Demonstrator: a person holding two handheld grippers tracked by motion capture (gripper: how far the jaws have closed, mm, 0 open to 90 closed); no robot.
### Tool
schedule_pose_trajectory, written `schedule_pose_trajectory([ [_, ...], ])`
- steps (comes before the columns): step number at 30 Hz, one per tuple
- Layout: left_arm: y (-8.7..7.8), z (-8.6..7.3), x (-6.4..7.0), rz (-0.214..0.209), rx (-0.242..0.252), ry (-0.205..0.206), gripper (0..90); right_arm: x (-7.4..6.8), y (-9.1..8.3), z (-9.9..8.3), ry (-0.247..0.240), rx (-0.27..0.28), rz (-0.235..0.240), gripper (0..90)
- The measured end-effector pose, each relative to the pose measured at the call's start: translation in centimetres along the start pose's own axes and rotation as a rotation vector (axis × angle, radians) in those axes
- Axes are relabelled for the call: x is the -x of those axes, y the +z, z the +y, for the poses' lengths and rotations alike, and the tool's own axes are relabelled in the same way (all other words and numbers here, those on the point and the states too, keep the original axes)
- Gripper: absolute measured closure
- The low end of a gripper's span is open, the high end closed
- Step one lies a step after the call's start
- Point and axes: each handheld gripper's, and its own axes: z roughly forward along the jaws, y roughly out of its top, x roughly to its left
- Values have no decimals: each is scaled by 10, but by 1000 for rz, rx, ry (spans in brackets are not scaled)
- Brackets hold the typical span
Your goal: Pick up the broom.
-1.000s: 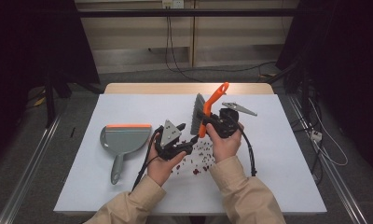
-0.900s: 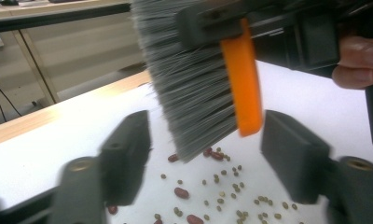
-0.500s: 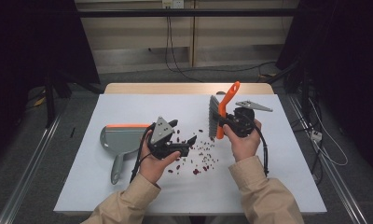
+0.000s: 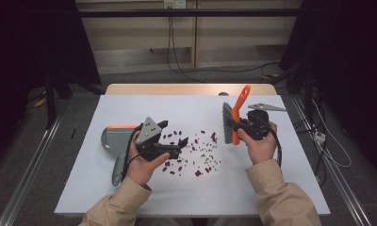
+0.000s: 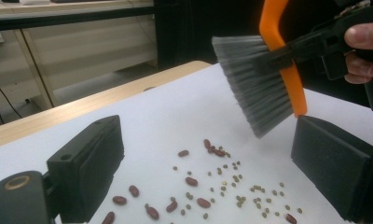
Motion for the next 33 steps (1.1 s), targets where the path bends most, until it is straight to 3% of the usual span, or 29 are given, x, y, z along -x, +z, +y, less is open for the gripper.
schedule_pose_trajectory([
  [8, -12, -3, -13, -7, 3, 0, 64, 11, -8, -3, -11, -87, -1, 695],
  [18, -27, -12, -32, 29, -9, -5, 63, 16, -2, -9, -22, -208, -21, 695],
  [22, -31, -14, -38, 31, -10, 0, 63, 17, 11, -12, -39, -218, -42, 694],
  [30, -32, -20, -44, 29, -5, -6, 63, 20, 41, -17, -98, -183, -72, 703],
  [33, -32, -21, -45, 32, -10, -3, 63, 23, 50, -19, -85, -182, -78, 703],
])
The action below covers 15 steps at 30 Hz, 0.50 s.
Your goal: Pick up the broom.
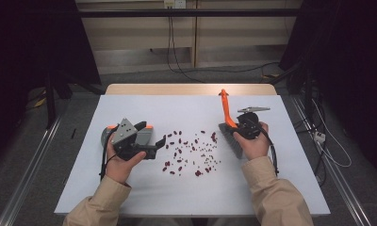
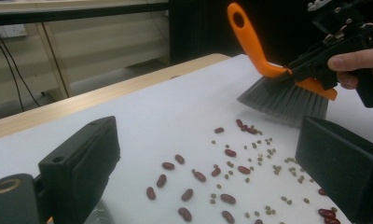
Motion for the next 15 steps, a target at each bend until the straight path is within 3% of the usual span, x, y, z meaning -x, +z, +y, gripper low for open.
schedule_pose_trajectory([
  [7, -1, -1, -2, 6, 3, -3, 63, 2, 13, -3, -4, -27, -26, 700],
  [15, -1, -3, -3, 9, 0, 0, 63, -1, 3, -2, -41, -17, -31, 598],
])
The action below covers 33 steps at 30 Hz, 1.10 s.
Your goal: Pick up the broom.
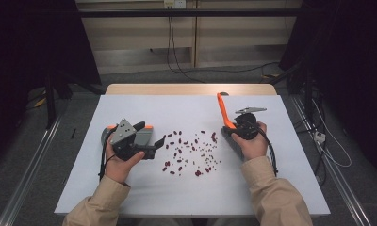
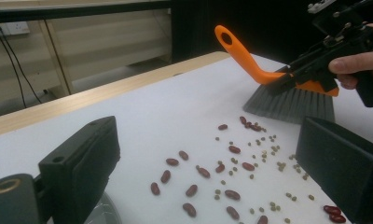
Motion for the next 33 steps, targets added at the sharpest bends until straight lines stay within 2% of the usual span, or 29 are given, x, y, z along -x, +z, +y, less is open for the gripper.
schedule_pose_trajectory([
  [2, -1, 0, 0, 1, 4, -6, 63, 1, -5, 0, -4, -10, 6, 586],
  [8, -3, -3, -1, -1, -6, -6, 63, 3, -20, -6, -43, -28, -30, 589],
  [11, -3, -4, -1, -2, -9, -12, 63, 3, -25, -11, -39, -32, -24, 593],
  [14, -3, -4, -1, 0, -11, -1, 63, 2, -25, -17, -52, -62, -36, 617],
  [15, -3, -4, -1, -2, -15, 6, 63, 3, -24, -19, -52, -63, -40, 652],
  [19, -1, -5, 1, -4, -21, 4, 63, 6, -22, -23, -51, -50, -48, 692],
  [24, -2, -5, 1, -2, -21, -1, 63, 3, -18, -22, -47, -31, -28, 703],
  [26, -3, -5, 0, 0, -24, 12, 63, 3, -16, -22, -50, -25, -23, 705],
  [27, -3, -5, 0, -2, -25, 3, 63, 3, -16, -22, -43, -24, -19, 706],
  [31, -4, -6, -1, -4, -23, 1, 63, 5, -17, -22, -31, -16, -26, 709],
  [33, -5, -6, -3, -2, -27, 8, 63, 5, -17, -22, -41, -2, -34, 709],
])
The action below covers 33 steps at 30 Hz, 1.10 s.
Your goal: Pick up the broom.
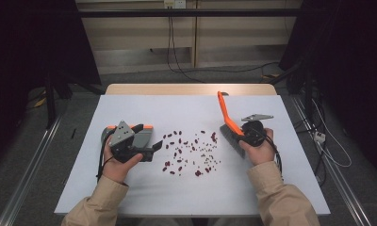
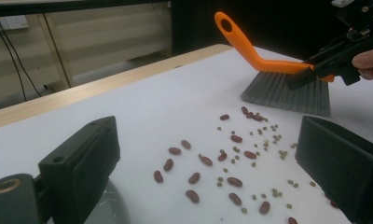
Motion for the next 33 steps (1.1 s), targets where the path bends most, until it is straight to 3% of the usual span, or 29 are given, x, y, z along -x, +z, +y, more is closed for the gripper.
schedule_pose_trajectory([
  [4, 0, -2, -3, -10, -2, -5, 63, 1, 0, 2, 13, 63, 7, 709],
  [6, 0, -3, -3, -16, -6, -8, 63, 0, 1, 4, -9, 73, -3, 709],
  [13, -4, -5, -6, -67, 8, 1, 63, -2, 6, 8, -8, 103, 24, 709],
  [20, -11, -8, -12, -90, 7, -11, 59, -1, 9, 9, 3, 113, 20, 709],
  [22, -13, -10, -14, -106, 10, -32, 59, -1, 10, 10, 3, 121, 20, 709],
  [28, -19, -13, -17, -127, 1, -33, 59, -4, 13, 14, -11, 127, 13, 709],
  [33, -25, -18, -17, -137, -16, -34, 57, -2, 15, 17, 5, 145, 13, 709],
])
